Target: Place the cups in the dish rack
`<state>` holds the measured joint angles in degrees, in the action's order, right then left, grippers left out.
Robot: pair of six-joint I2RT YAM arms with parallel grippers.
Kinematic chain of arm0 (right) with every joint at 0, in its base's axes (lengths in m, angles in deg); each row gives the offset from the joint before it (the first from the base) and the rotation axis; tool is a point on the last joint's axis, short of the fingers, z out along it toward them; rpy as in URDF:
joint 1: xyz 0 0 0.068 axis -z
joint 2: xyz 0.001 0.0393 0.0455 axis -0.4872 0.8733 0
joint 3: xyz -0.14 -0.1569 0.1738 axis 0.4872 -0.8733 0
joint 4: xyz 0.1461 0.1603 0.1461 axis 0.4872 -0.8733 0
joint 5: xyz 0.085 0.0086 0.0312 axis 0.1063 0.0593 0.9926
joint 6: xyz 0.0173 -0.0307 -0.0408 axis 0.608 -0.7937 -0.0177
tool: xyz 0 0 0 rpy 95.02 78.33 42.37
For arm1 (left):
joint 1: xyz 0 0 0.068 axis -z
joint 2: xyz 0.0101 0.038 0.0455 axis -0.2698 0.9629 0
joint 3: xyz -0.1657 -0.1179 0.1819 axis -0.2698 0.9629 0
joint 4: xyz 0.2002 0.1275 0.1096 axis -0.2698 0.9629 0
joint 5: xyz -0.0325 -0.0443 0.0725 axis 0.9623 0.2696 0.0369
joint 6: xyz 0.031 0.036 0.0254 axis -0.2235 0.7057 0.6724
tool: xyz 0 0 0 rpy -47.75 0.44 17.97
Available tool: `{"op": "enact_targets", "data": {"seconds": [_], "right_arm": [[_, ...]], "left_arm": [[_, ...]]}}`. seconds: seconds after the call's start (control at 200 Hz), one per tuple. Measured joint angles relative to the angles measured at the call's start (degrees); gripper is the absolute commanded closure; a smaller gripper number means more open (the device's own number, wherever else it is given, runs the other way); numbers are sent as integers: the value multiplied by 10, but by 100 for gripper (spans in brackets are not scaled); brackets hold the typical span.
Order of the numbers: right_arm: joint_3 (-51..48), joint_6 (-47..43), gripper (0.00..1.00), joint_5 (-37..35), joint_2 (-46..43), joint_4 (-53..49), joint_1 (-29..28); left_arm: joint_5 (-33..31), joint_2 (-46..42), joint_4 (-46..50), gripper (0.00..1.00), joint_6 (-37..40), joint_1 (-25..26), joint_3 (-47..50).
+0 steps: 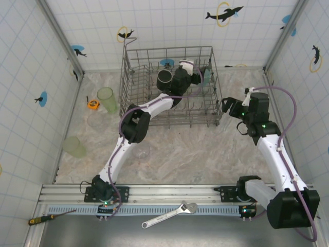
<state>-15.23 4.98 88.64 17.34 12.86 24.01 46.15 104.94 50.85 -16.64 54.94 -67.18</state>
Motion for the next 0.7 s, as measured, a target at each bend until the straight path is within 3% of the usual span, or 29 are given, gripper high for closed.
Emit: {"op": "enact_targets", "data": {"seconds": [0.195, 0.35, 0.696], "right_arm": [[0, 0, 0, 5, 0, 0, 4], [0, 0, 0, 10, 0, 0, 6], [-7, 0, 0, 24, -7, 1, 10]], "left_arm": [[22, -2, -2, 13, -32, 0, 4], [27, -23, -12, 3, -47, 0, 39], [31, -158, -8, 2, -63, 0, 141]]}}
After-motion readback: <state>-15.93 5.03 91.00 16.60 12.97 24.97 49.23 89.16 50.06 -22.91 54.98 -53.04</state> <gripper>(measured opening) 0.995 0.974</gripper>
